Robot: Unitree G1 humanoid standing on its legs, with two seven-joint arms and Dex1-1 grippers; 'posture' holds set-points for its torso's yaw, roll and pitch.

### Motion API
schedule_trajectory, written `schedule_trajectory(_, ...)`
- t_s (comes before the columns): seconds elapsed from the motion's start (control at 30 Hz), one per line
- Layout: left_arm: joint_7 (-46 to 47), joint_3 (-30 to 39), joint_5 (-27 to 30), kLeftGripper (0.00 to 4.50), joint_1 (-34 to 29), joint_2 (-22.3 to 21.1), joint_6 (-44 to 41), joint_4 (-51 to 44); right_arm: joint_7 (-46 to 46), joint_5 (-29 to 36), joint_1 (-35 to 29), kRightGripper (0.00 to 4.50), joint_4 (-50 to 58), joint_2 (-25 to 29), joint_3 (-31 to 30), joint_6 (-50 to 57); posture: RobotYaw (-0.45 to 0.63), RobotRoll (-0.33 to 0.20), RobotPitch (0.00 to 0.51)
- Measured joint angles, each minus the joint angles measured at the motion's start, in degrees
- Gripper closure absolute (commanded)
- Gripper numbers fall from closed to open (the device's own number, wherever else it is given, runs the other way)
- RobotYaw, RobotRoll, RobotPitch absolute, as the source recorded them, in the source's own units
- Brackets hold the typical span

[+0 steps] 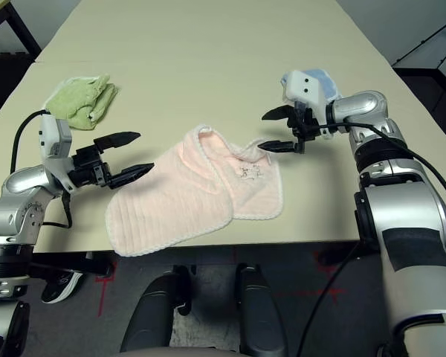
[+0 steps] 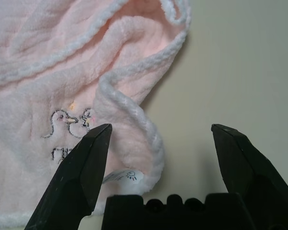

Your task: Fold the towel and set it aside.

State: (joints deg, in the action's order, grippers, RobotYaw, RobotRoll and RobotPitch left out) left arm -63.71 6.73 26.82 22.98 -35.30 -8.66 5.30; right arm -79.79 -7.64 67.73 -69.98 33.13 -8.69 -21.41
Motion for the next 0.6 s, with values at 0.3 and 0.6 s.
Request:
schedule_trajectory(0.3,0.0,0.0,0.0,0.00,0.0,0.1,0.0,0.0,4.7,-4.0,2.0,0.63,-2.3,-1.1,-1.8,-3.6,-0.01,0.000,0.168)
schedule_trajectory(0.6,-0.1,0.0,0.0,0.00,-0.1,0.1,0.0,0.0,0.4,-4.8,2.1,4.08,-2.4,-1.3,-2.0,-3.5,-0.01,0.000,0.169)
